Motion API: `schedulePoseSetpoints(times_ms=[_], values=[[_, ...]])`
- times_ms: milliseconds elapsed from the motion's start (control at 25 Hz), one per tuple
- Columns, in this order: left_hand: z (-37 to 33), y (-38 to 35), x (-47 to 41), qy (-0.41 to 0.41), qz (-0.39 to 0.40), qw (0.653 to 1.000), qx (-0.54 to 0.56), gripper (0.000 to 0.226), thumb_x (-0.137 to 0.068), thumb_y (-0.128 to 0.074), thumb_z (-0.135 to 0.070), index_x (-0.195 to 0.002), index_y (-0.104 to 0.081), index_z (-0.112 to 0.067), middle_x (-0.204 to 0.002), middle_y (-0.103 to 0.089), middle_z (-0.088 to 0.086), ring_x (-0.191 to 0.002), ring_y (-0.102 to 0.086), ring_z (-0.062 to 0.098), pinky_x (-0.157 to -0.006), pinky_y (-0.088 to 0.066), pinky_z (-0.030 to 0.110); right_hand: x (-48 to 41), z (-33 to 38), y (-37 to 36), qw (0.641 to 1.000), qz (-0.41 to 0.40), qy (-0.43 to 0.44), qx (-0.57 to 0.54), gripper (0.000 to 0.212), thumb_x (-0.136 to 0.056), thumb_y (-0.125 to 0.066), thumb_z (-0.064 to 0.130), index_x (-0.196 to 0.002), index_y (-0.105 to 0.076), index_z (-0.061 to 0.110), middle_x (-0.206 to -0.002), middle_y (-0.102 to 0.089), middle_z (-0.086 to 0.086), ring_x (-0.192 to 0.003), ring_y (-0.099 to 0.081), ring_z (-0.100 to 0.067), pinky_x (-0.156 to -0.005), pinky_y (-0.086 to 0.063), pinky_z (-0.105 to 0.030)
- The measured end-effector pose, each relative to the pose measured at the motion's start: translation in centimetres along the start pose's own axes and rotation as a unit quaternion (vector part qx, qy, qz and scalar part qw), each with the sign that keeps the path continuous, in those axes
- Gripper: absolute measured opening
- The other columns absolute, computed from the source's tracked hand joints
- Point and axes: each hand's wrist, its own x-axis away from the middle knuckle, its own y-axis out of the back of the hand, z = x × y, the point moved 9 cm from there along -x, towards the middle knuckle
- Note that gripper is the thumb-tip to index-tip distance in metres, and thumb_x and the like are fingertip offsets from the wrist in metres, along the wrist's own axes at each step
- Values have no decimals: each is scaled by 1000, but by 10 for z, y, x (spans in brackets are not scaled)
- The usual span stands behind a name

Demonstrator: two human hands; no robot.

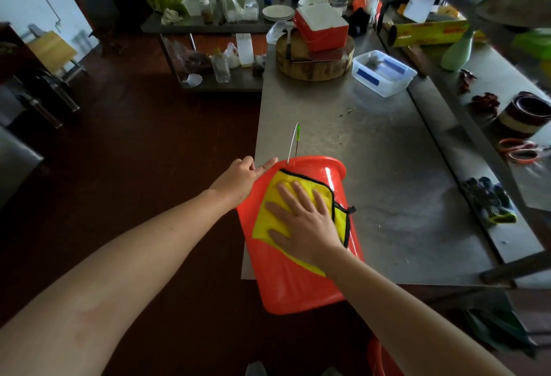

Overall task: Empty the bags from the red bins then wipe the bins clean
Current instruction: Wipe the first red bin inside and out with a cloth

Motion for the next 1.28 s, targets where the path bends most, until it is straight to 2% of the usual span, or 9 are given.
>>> schedulePoseSetpoints(times_ms=[80,280,360,440,560,720,960,1160,1280], values=[[8,-2,0,39,9,999,33,64,-104,-39,-6,-156,-24,-40,-115,-43,11,-106,-46,30,-93,-48,39,5,-40,1,996,0,-76,-48,67,-91,-32,77,-153,-18,55,-168,6,17,-155,15,-15,-123,-7,-55],[0,-2,0,17,11,1000,-2,87,-96,-42,5,-156,-5,-45,-103,-35,2,-96,-40,19,-81,-48,28,15,-126,-17,926,-12,-262,-272,70,-82,-38,80,-148,-23,60,-167,-14,15,-153,-19,-16,-114,-35,-48],[-4,2,0,29,12,1000,-1,87,-96,-43,3,-156,-4,-46,-103,-35,1,-95,-40,18,-83,-49,29,20,-145,-26,880,-12,-312,-357,73,-83,-40,78,-150,-27,55,-166,-22,10,-151,-27,-19,-113,-35,-46],[-10,1,-3,32,19,999,-12,85,-96,-43,2,-156,-4,-45,-105,-35,3,-97,-40,19,-85,-50,32,23,-146,-26,867,-14,-325,-377,75,-84,-39,77,-153,-26,51,-166,-23,7,-151,-27,-22,-114,-33,-47],[-17,3,-9,34,25,999,-21,85,-95,-39,6,-157,-6,-43,-108,-36,6,-98,-41,22,-86,-50,34,26,-115,-14,917,-7,-299,-265,72,-86,-33,78,-152,-14,57,-169,-6,10,-154,-13,-25,-118,-26,-56],[-17,1,-14,23,37,998,-43,87,-94,-39,9,-157,-8,-41,-109,-38,7,-98,-43,24,-87,-51,37,22,-45,0,978,8,-189,-86,72,-91,-27,79,-155,-5,53,-168,17,8,-154,17,-31,-120,-2,-61],[-13,0,-12,9,28,999,-36,86,-95,-39,9,-157,-5,-41,-103,-33,3,-96,-39,21,-87,-50,33,18,34,-22,996,37,30,69,68,-93,-35,70,-155,-27,43,-170,2,2,-153,20,-35,-117,6,-68],[-16,-1,-11,15,24,999,-35,83,-98,-42,4,-157,-7,-42,-103,-32,3,-96,-38,20,-88,-48,33,30,-26,-3,996,-2,-85,-20,67,-93,-28,79,-154,-14,55,-169,7,13,-155,17,-22,-123,-1,-60],[-21,1,-13,15,32,999,-41,85,-96,-40,6,-157,-7,-42,-100,-29,2,-94,-36,21,-86,-50,37,42,-74,-1,981,-6,-177,-83,68,-90,-31,83,-152,-14,58,-168,4,18,-156,7,-17,-122,-15,-54]])
